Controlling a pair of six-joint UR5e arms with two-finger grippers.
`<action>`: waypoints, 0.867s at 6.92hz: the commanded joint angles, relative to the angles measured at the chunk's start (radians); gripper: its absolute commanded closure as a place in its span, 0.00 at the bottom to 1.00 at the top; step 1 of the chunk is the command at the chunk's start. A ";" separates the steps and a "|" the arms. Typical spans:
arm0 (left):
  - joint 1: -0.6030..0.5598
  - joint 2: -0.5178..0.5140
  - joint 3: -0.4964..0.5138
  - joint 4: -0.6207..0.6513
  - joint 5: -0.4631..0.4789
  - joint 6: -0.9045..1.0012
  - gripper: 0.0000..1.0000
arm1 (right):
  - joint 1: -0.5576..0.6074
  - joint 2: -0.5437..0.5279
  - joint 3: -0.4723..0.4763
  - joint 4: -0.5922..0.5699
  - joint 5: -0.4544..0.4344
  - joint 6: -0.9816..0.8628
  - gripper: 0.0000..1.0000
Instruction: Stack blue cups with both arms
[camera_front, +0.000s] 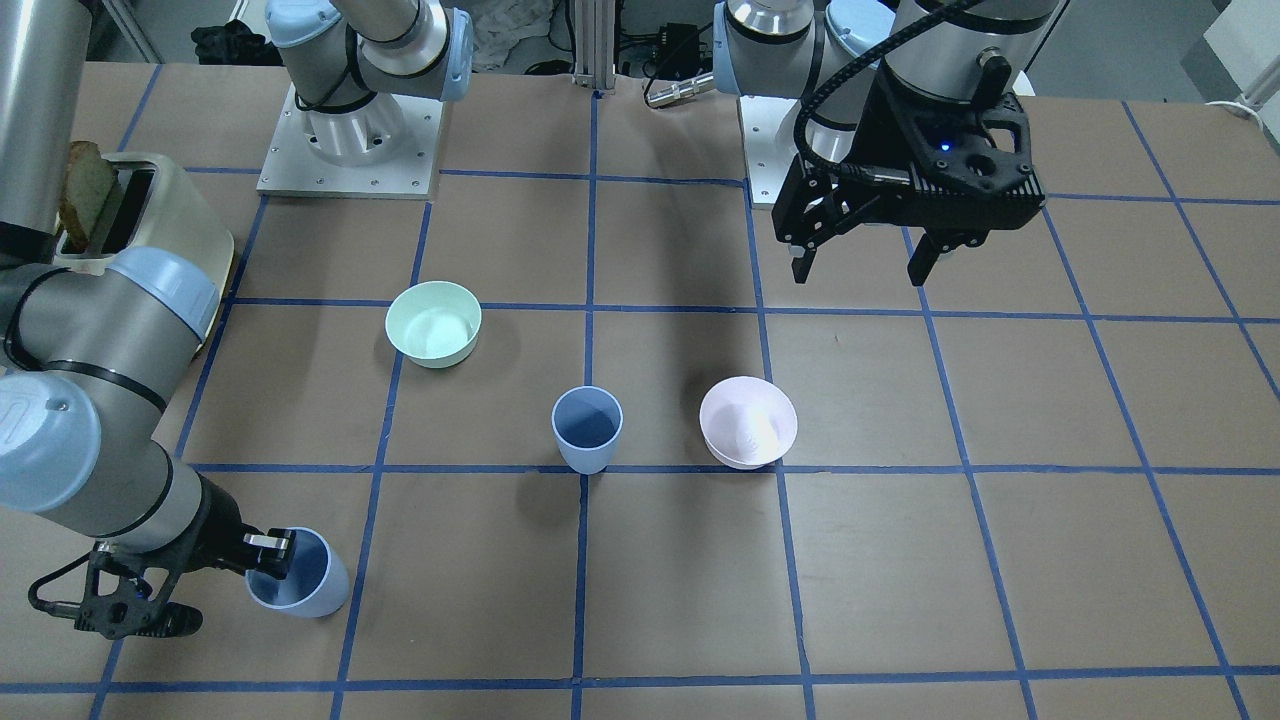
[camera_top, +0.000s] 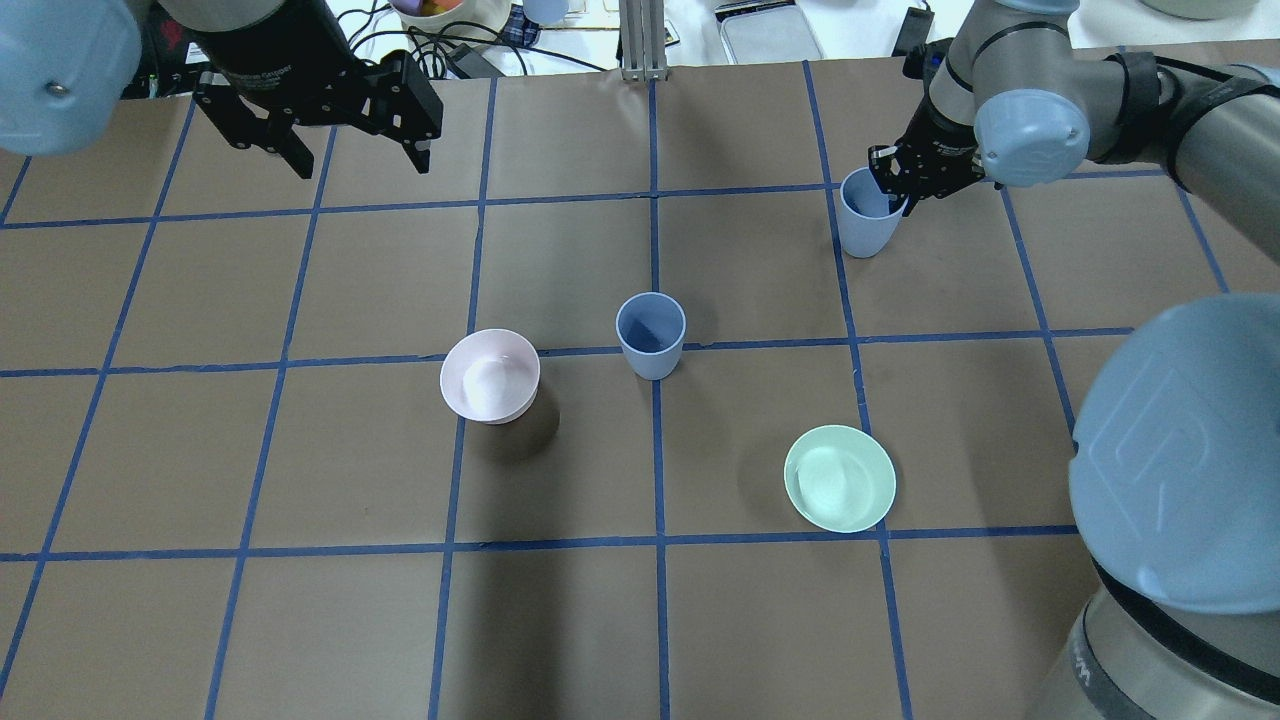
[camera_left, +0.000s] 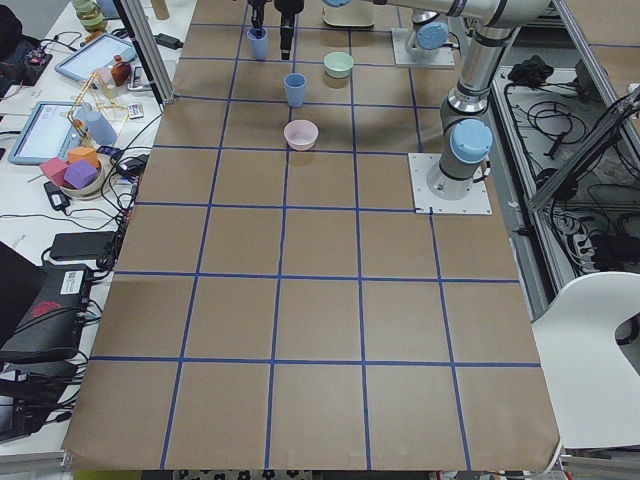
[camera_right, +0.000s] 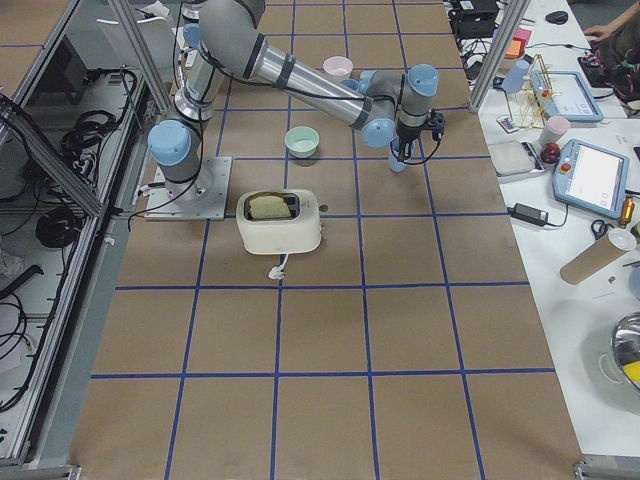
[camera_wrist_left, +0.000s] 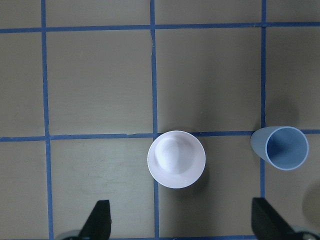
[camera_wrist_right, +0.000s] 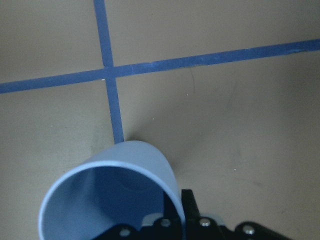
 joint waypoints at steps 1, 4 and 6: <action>-0.002 0.010 -0.009 0.002 -0.002 0.012 0.00 | 0.012 -0.036 0.001 -0.004 -0.008 0.010 0.98; -0.001 0.022 -0.009 -0.001 0.001 0.012 0.00 | 0.227 -0.188 0.006 0.081 -0.065 0.122 0.97; -0.001 0.023 -0.009 -0.002 0.001 0.012 0.00 | 0.382 -0.245 0.008 0.168 -0.061 0.382 0.97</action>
